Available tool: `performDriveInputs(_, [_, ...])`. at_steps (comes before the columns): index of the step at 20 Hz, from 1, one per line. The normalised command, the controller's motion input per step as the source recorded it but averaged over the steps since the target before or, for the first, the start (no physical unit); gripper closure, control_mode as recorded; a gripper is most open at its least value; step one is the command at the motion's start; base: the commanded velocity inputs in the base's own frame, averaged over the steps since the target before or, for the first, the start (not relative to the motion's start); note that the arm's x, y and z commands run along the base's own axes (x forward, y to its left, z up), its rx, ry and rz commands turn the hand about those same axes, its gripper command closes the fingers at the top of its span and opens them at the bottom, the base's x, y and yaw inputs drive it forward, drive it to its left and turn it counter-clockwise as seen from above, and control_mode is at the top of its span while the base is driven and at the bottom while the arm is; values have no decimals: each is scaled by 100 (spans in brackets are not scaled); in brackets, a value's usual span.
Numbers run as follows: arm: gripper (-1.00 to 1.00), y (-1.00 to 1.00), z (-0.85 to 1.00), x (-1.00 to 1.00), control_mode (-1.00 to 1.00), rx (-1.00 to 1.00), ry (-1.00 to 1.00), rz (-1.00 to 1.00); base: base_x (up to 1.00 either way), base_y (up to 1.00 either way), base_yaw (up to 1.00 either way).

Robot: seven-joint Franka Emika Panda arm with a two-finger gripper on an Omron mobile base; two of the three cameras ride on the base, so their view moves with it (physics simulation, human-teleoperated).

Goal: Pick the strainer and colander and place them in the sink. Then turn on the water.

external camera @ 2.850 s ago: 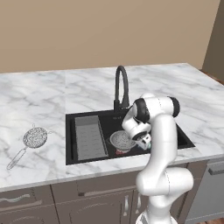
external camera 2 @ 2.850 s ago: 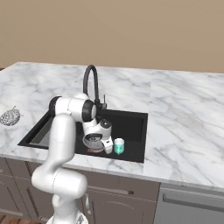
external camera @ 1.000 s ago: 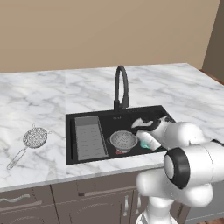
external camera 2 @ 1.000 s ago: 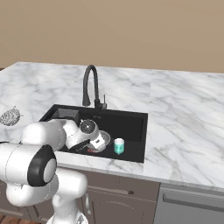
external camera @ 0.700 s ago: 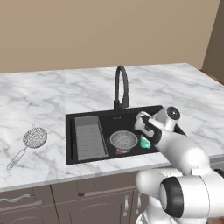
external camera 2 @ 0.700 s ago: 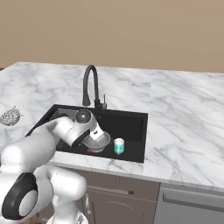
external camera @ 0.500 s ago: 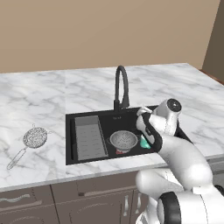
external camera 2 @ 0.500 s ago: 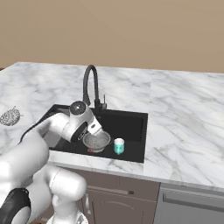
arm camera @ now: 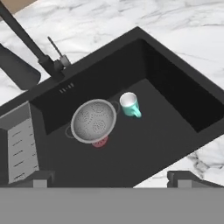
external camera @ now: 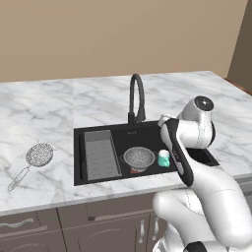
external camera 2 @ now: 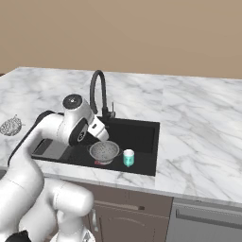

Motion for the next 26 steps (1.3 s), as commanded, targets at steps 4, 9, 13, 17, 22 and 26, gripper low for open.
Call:
performDriveInputs(4, [-100, 0, 44, -54, -100, -5, 4, 7, 0, 0, 0])
performDriveInputs(9, [-100, 14, 32, -44, -100, -5, 7, 12, 0, 0, 0])
performDriveInputs(13, [-100, 26, 13, -48, -100, 0, 16, 14, 0, 0, 0])
performDriveInputs(17, [-100, 23, 17, -34, -100, -2, 14, 7, 0, 0, 0])
performDriveInputs(22, [-100, 11, 2, -30, -100, -3, 7, 0, 0, 0, 0])
performDriveInputs(26, [-100, -3, 0, -37, -100, -2, 0, 4, 0, 0, 0])
